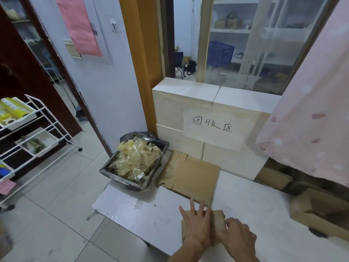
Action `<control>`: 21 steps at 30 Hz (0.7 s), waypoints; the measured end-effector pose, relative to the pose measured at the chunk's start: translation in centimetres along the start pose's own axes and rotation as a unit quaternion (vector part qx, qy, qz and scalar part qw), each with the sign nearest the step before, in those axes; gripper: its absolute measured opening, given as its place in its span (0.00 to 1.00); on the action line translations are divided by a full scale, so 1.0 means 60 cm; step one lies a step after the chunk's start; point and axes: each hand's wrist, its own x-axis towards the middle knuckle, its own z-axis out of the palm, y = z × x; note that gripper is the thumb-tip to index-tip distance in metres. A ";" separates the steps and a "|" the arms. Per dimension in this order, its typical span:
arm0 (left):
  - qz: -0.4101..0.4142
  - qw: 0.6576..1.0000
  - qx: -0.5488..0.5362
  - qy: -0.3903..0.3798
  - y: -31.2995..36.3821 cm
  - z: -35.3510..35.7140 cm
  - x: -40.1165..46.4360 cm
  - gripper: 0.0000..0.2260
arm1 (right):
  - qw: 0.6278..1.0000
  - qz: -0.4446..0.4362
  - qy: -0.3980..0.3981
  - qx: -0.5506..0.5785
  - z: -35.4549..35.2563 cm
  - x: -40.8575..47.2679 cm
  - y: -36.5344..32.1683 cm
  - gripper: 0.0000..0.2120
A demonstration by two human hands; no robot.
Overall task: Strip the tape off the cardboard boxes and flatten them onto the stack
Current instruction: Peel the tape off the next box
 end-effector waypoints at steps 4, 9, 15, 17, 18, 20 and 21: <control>0.010 1.000 0.015 0.011 0.001 0.006 0.004 0.45 | 1.000 -0.002 0.023 0.019 0.000 -0.008 0.010 0.14; 0.006 1.000 0.009 0.029 0.003 0.014 0.009 0.41 | 0.998 -0.045 0.035 -0.022 0.014 -0.021 0.002 0.15; 0.020 0.999 0.021 0.035 0.020 0.013 0.015 0.42 | 0.998 -0.001 0.062 -0.015 0.006 -0.015 0.011 0.07; 0.026 0.999 0.022 0.035 0.030 0.014 0.017 0.41 | 0.997 0.013 0.074 -0.021 0.005 -0.013 0.012 0.07; 0.026 0.999 0.022 0.035 0.032 0.013 0.018 0.40 | 0.996 0.015 0.079 -0.032 0.006 -0.012 0.009 0.08; 0.027 0.999 0.025 0.035 0.040 0.012 0.018 0.39 | 0.995 0.019 0.081 -0.063 0.012 -0.010 0.008 0.11; 0.026 0.999 0.029 0.037 0.042 0.011 0.018 0.38 | 0.994 0.019 0.082 -0.076 0.015 -0.008 0.007 0.12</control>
